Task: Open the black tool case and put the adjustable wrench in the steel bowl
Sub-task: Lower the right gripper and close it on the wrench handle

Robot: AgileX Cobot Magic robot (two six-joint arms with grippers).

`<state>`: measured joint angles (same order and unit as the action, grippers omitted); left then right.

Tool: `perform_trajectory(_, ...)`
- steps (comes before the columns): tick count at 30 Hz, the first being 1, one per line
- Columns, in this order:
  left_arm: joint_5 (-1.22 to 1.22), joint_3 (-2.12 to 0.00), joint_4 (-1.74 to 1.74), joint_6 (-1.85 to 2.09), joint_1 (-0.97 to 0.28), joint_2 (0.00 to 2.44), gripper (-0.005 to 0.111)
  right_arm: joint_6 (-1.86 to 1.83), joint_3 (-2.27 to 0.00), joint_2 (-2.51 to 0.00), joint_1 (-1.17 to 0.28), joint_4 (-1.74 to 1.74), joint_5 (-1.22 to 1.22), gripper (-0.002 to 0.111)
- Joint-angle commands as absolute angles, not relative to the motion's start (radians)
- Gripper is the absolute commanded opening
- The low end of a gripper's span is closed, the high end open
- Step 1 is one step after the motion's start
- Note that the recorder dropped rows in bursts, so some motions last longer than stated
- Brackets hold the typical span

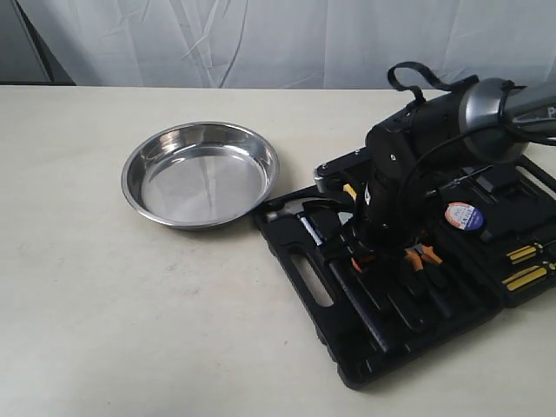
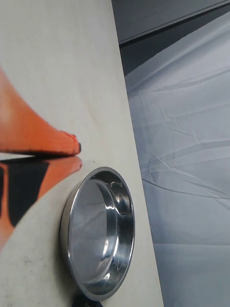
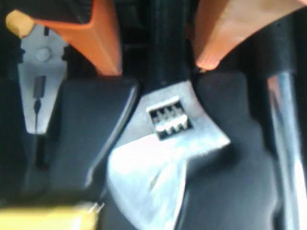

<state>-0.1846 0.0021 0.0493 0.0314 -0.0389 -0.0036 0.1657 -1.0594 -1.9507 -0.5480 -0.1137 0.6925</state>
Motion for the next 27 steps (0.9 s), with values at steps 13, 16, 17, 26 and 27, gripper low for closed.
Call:
perform_trajectory(13, -0.179, 0.0, 0.047, 0.03, -0.043, 0.0, 0.0, 0.124, -1.032, -1.986, -0.548, -0.107, 0.722, 0.0)
perform_trajectory(16, -0.179, 0.0, 0.047, 0.03, -0.043, 0.0, 0.0, 0.124, -1.032, -1.956, -0.548, -0.107, 0.722, 0.0)
perform_trajectory(17, -0.179, 0.0, 0.047, 0.03, -0.043, 0.0, 0.0, 0.124, -1.032, -1.945, -0.548, -0.107, 0.722, 0.0)
perform_trajectory(26, -0.179, 0.0, 0.047, 0.03, -0.043, 0.0, 0.0, 0.124, -1.032, -1.836, -0.548, -0.105, 0.724, 0.0)
perform_trajectory(27, -0.179, 0.0, 0.047, 0.03, -0.043, 0.0, 0.0, 0.124, -1.032, -1.827, -0.548, -0.105, 0.724, 0.0)
